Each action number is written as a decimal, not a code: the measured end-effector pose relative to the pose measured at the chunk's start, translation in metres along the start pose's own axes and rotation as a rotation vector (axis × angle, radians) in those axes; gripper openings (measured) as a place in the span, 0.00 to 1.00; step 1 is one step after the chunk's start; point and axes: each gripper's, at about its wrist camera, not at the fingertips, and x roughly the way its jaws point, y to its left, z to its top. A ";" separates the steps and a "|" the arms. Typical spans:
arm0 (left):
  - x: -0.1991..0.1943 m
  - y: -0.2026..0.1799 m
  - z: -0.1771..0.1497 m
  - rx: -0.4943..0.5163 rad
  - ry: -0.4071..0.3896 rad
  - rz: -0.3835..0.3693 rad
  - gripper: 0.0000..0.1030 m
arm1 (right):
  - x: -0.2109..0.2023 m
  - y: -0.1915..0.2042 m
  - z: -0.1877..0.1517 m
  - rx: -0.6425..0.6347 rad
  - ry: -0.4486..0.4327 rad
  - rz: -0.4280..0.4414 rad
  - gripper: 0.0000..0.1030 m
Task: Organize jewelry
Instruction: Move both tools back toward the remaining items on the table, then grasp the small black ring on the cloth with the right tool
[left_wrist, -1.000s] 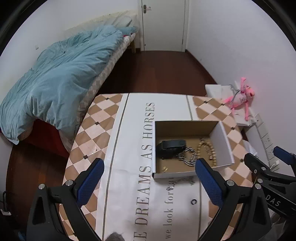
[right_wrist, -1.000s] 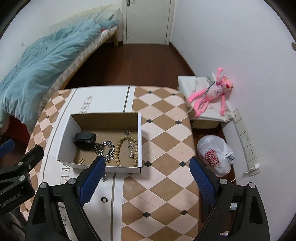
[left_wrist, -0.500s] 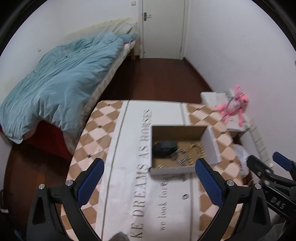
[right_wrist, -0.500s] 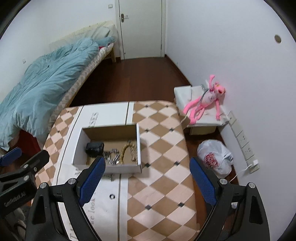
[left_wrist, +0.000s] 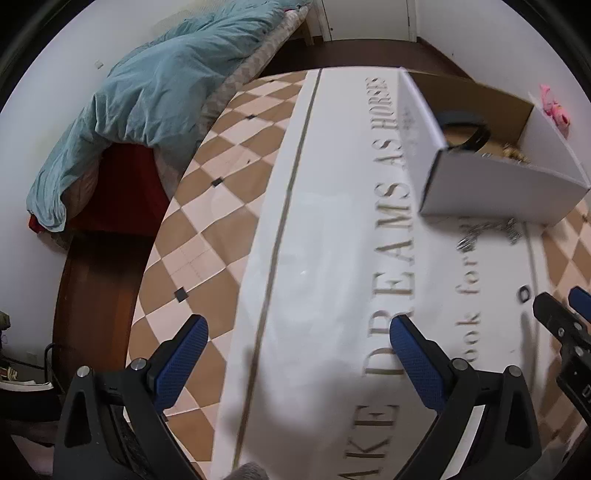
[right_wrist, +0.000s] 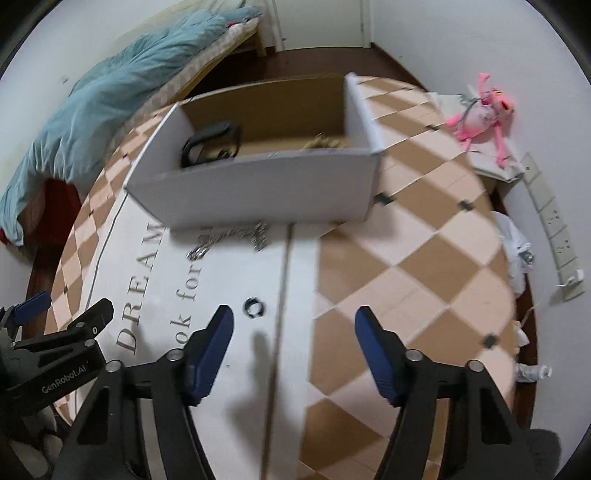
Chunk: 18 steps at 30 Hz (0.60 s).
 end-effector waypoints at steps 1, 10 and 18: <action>0.002 0.003 -0.002 -0.003 0.004 0.004 0.98 | 0.003 0.004 0.000 -0.010 0.000 0.003 0.60; 0.006 0.002 0.000 0.002 0.013 -0.005 0.98 | 0.013 0.030 -0.002 -0.117 -0.046 -0.070 0.14; 0.005 -0.032 0.017 0.018 -0.017 -0.158 0.98 | -0.010 -0.030 0.000 0.062 -0.061 -0.041 0.14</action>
